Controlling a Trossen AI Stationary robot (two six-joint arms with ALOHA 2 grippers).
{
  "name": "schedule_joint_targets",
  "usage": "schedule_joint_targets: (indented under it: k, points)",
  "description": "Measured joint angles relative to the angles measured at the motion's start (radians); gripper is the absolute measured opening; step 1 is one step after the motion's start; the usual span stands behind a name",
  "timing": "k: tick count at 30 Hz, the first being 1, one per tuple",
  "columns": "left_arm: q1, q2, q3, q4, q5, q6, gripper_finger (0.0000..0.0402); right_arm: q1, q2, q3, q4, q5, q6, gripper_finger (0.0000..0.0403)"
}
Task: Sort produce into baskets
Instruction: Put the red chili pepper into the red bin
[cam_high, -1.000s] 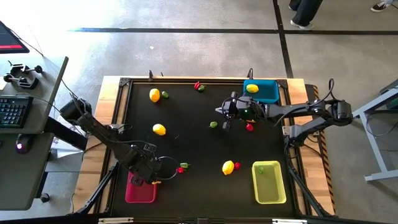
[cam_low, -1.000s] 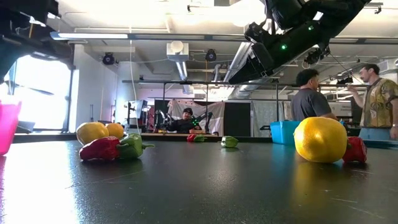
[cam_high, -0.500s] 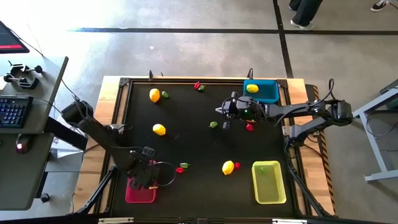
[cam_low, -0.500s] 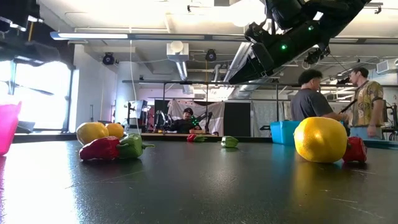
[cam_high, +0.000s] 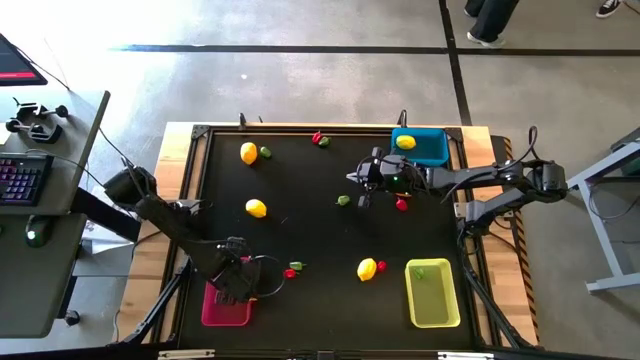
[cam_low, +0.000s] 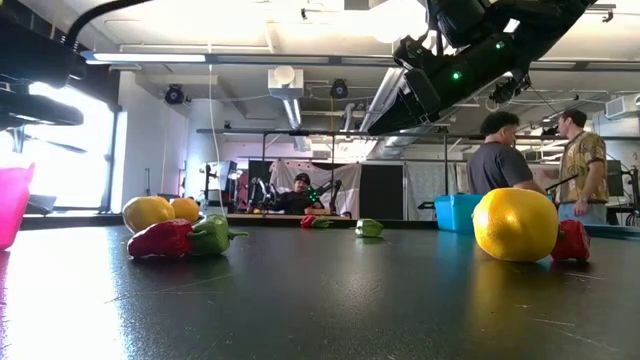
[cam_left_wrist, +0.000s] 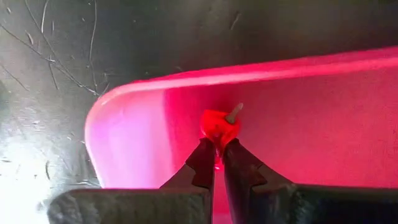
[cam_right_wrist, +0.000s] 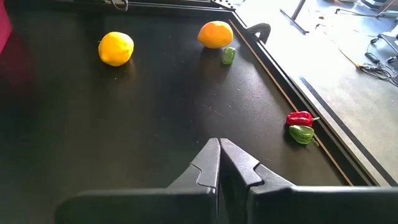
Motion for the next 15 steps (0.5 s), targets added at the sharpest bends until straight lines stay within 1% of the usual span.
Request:
schedule_joint_targets:
  k: [3,5,11,15]
  points:
    - [0.014,0.000,0.000,0.028,0.045,0.030,0.0007,0.000,0.000,0.000,-0.002,0.000,0.000,0.0000]
    - [0.018,0.000,0.000,0.032,0.072,0.050,0.0017,0.000,0.000,0.000,-0.007,0.000,0.000,0.0000]
    - [0.033,-0.010,0.000,0.026,0.120,0.054,0.0069,0.000,0.000,0.000,-0.011,0.000,0.000,0.0000]
    - [0.041,-0.028,0.000,0.020,0.127,0.055,0.0102,0.000,0.000,0.000,-0.012,0.000,0.000,0.0000]
